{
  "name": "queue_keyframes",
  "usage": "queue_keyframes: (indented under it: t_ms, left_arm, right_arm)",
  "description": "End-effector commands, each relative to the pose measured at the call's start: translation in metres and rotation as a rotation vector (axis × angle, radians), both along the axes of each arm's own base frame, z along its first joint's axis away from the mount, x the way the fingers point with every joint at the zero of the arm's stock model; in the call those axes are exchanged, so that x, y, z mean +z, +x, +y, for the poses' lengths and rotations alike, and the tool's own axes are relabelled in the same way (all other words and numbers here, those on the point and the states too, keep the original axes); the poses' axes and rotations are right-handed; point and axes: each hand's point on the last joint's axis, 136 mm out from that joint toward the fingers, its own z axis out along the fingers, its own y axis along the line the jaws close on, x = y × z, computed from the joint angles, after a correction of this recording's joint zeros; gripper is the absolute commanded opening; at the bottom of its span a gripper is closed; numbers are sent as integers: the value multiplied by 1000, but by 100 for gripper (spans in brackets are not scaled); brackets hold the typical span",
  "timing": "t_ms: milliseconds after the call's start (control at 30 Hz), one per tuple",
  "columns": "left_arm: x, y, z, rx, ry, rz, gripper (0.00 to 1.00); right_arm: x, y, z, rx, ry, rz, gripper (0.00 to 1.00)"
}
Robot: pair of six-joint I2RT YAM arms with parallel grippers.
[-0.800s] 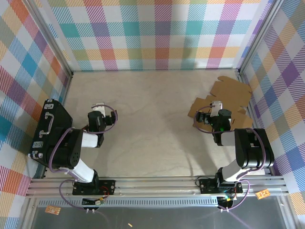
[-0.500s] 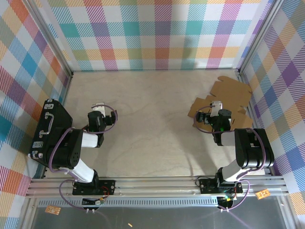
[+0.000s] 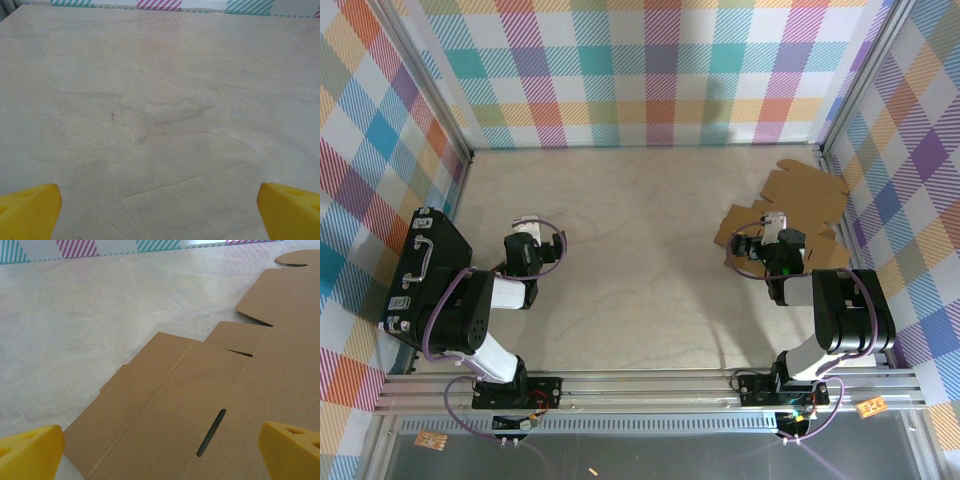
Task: Fold the paper box
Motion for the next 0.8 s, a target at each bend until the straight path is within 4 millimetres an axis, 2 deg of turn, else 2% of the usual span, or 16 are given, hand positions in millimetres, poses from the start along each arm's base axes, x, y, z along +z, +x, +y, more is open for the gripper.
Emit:
queue_keyframes:
  t_ms: [0, 767]
  left_arm:
    - [4, 1, -1, -6, -13, -13, 100]
    - [4, 1, -1, -6, -14, -13, 100]
  right_arm:
    - [13, 5, 1, 16, -7, -40, 99]
    - [13, 5, 2, 10, -18, -43, 99]
